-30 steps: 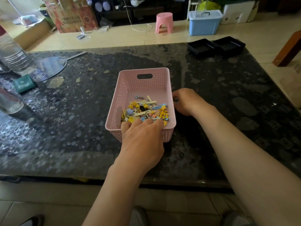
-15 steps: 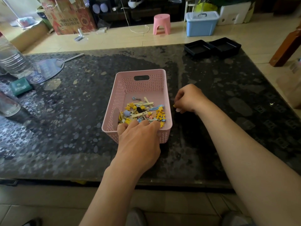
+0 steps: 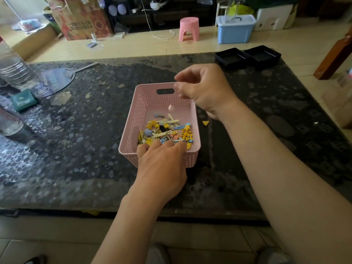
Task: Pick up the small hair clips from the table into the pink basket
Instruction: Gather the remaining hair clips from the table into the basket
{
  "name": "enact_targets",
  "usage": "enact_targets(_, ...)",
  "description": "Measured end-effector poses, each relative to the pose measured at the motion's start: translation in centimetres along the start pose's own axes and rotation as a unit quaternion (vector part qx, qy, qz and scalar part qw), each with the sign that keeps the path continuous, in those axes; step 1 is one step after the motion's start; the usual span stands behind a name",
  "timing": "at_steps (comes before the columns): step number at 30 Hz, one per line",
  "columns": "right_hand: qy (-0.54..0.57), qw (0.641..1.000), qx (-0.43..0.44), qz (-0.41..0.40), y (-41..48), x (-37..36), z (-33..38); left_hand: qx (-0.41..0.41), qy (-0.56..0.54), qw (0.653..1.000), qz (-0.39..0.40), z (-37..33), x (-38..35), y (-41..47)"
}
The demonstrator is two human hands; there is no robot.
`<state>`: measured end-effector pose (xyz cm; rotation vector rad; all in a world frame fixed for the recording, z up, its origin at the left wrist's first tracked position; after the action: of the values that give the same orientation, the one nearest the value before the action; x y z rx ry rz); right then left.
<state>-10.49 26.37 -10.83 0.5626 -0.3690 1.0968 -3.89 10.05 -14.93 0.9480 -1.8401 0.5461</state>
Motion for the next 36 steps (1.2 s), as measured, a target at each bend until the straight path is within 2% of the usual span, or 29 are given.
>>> enact_targets(2, -0.032, 0.999, 0.035, 0.025, -0.4, -1.0, 0.9, 0.001, 0.001, 1.0, 0.001, 0.0, 0.0, 0.0)
enact_targets(5, -0.111, 0.992, 0.05, 0.017, -0.5, -1.2, 0.8, 0.003, 0.005, 1.0, 0.005, 0.0, 0.0, 0.0)
enact_targets(10, -0.29, 0.957, -0.011, 0.004, -0.5, 0.2, -1.9, 0.003, 0.008, 1.0, 0.0, 0.0, 0.0, 0.0)
enact_targets(14, -0.414, 0.897, -0.112, 0.104, -0.8, -0.5, -4.9, 0.003, 0.006, 1.0, -0.004, 0.0, 0.1, 0.0)
enact_targets(16, -0.445, 0.873, -0.128, 0.157, -1.2, -1.4, -6.1, 0.003, 0.002, 1.0, -0.005, 0.0, 0.1, 0.0)
enact_targets(19, -0.459, 0.859, -0.121, 0.192, -1.6, -2.4, -7.0, 0.005, 0.002, 1.0, -0.003, 0.0, 0.1, 0.1)
enact_targets(24, -0.458, 0.869, -0.106, 0.155, -1.6, -2.4, -6.9, 0.011, 0.001, 1.0, 0.009, 0.0, 0.0, 0.2)
enact_targets(32, -0.407, 0.884, -0.178, 0.145, -1.7, -1.0, -7.8, 0.013, -0.003, 1.0, 0.013, -0.1, 0.1, 0.1)
enact_targets(36, -0.341, 0.924, -0.161, 0.068, -0.8, 1.3, -6.6, 0.011, -0.002, 1.0, 0.012, -0.1, 0.2, 0.1)
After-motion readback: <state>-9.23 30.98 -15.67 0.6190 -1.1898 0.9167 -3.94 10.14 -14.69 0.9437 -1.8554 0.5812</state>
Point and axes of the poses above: each hand's wrist, its own y-axis towards the middle knuckle, its own x-axis out of the back of the hand, z = x × y, the point moved 4 cm from there along y, towards the middle knuckle, and after that the axes turned 15 degrees about -y, right-handed, at the moved point
